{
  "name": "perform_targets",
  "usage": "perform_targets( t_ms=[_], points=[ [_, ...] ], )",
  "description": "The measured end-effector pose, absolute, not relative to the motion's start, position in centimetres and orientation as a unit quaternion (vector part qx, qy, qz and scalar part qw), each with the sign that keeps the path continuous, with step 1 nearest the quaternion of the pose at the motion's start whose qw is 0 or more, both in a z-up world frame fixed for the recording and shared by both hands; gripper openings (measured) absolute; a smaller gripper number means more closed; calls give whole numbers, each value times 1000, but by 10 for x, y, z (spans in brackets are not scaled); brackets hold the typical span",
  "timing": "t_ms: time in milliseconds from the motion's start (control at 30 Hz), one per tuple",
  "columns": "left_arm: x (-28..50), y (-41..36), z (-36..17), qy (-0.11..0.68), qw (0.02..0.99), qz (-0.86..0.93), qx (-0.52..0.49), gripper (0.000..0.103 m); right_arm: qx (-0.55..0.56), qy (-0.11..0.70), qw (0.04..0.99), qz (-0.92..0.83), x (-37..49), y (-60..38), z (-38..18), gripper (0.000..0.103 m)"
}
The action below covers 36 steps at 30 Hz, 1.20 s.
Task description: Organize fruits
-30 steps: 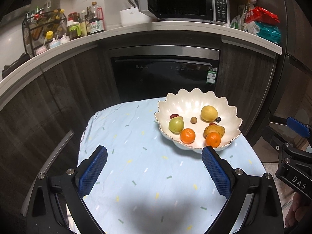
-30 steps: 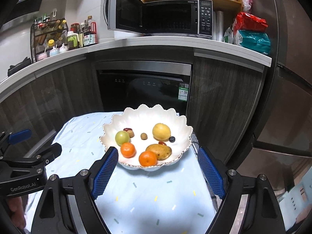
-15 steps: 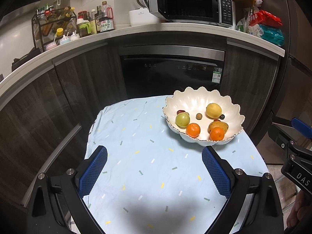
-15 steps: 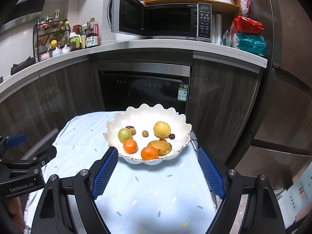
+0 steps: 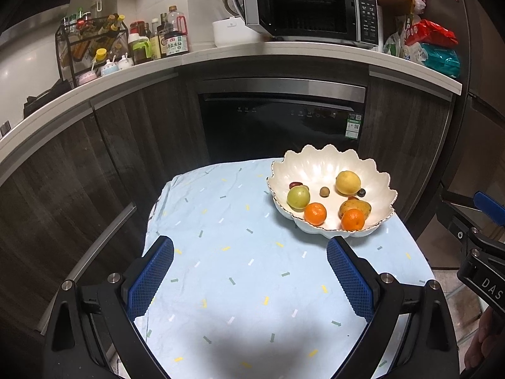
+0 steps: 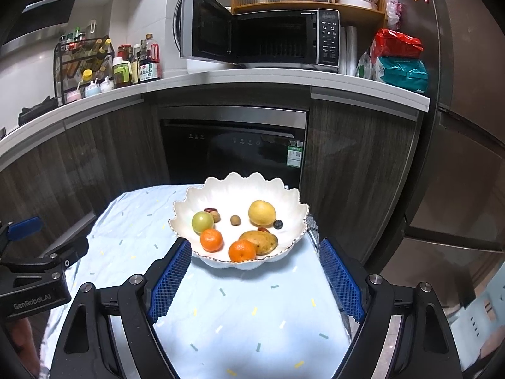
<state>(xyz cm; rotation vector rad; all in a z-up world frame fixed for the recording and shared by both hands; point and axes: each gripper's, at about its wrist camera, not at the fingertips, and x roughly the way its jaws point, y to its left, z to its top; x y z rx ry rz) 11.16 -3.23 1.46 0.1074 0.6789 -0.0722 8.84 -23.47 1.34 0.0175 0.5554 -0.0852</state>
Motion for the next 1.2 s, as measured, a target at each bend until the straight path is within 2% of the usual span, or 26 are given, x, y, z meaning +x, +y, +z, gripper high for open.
perform_targets(
  t_ms=[1200],
  points=[
    [111,-29,10,343,938,-30,41,99,13,275,960,-43,86,-234,12,84]
  ],
)
